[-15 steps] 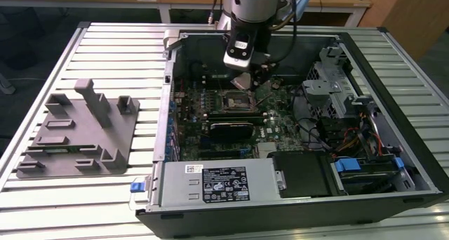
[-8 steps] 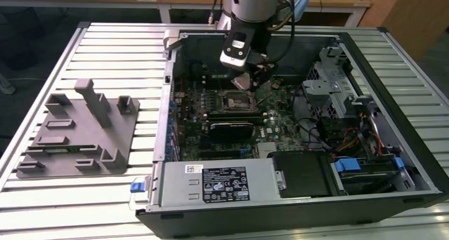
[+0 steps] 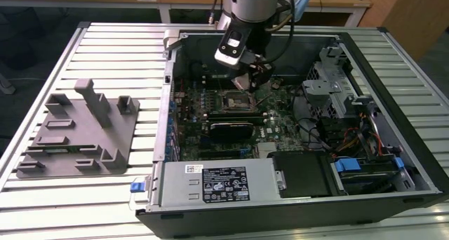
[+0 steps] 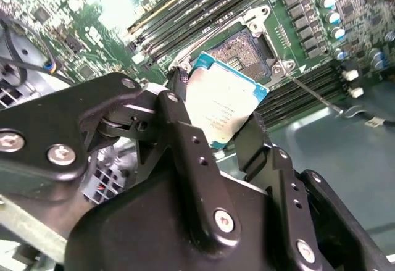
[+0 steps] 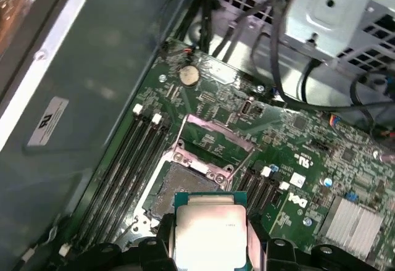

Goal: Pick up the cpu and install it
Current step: 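Place the cpu into insertion slot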

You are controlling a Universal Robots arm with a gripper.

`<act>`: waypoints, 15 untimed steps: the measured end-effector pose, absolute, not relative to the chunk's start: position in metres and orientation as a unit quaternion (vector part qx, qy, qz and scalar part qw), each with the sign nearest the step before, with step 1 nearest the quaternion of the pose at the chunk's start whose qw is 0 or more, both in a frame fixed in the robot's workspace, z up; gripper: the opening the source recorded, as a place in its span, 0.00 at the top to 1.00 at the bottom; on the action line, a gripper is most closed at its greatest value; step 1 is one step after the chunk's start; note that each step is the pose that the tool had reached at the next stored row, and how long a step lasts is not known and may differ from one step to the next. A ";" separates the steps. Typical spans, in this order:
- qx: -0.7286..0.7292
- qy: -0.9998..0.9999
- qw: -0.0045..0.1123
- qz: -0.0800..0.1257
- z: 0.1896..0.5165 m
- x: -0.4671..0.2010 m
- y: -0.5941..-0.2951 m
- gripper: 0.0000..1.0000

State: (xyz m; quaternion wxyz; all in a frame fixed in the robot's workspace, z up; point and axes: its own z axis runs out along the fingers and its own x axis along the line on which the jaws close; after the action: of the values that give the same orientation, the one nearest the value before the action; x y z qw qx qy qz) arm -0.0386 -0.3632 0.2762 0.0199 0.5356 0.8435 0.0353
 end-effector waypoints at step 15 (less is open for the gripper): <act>0.614 0.788 0.023 0.033 0.276 -0.039 -0.363 0.45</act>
State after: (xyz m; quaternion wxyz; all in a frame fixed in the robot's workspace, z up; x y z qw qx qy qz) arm -0.0387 -0.3633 0.2761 0.0232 0.6144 0.7879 0.0332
